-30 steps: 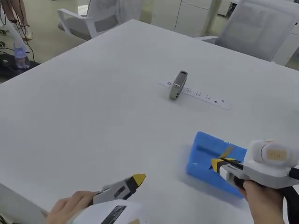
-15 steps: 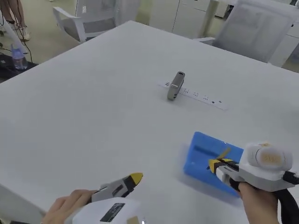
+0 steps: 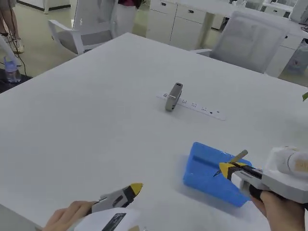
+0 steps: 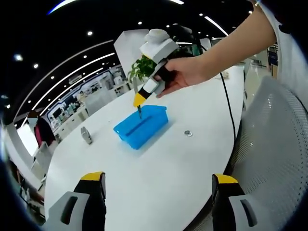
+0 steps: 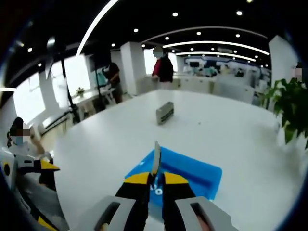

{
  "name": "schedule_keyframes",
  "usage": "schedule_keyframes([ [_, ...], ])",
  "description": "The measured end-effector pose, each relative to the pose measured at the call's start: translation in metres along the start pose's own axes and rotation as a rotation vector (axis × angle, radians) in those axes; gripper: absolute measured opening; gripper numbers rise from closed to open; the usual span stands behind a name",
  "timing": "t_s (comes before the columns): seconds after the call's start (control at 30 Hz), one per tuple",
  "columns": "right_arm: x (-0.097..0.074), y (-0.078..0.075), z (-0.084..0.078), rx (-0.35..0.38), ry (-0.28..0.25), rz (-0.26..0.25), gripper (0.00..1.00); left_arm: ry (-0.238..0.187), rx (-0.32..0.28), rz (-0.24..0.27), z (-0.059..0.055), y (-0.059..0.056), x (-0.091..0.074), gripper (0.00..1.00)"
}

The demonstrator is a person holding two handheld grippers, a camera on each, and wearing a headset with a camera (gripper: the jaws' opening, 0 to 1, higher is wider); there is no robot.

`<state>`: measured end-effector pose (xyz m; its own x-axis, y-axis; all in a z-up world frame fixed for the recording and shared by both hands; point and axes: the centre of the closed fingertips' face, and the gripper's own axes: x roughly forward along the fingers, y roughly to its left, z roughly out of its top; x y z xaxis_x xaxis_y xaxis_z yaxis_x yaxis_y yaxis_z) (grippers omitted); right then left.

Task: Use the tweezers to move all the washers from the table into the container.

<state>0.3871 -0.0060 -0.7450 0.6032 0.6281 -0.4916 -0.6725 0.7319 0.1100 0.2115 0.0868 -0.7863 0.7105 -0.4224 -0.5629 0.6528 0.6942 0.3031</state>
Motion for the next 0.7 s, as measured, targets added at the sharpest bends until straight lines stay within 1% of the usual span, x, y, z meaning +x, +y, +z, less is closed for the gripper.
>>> schedule_keyframes([
  [0.03,-0.01,0.003,0.002,0.002,-0.013,-0.005,0.05,-0.001,0.0,0.0,0.0,0.0,0.0,0.93],
  [0.07,-0.017,0.004,0.002,0.0,-0.021,-0.011,0.05,-0.001,-0.002,0.0,0.0,0.0,0.0,0.93],
  [0.13,-0.028,0.009,-0.003,-0.018,-0.03,-0.022,0.05,-0.002,-0.004,0.0,0.0,0.001,0.0,0.93],
  [0.17,-0.035,0.012,-0.008,-0.029,-0.025,-0.035,0.05,-0.002,-0.003,0.002,0.0,0.001,0.0,0.93],
  [0.2,-0.041,0.012,-0.014,-0.04,-0.018,-0.052,0.05,-0.005,0.001,0.007,0.0,0.002,0.0,0.93],
  [0.23,-0.045,0.013,-0.018,-0.038,-0.016,-0.055,0.05,-0.008,0.002,0.01,0.001,0.002,0.0,0.93],
  [0.37,-0.06,0.014,-0.041,0.004,0.012,-0.071,0.05,-0.004,-0.008,0.016,0.0,0.004,0.0,0.93],
  [0.5,-0.066,0.013,-0.058,0.047,0.034,-0.076,0.05,0.003,-0.006,0.018,-0.002,0.005,0.0,0.93],
  [0.53,-0.066,0.014,-0.063,0.048,0.043,-0.079,0.05,0.006,-0.003,0.019,-0.002,0.005,0.0,0.93],
  [0.63,-0.063,0.013,-0.083,0.049,0.096,-0.082,0.05,-0.003,0.015,0.03,0.0,0.006,-0.001,0.94],
  [0.67,-0.062,0.014,-0.089,0.05,0.105,-0.086,0.05,-0.006,0.016,0.033,0.0,0.006,-0.001,0.94],
  [0.7,-0.062,0.015,-0.091,0.053,0.107,-0.086,0.05,-0.008,0.015,0.035,0.001,0.007,-0.001,0.93],
])
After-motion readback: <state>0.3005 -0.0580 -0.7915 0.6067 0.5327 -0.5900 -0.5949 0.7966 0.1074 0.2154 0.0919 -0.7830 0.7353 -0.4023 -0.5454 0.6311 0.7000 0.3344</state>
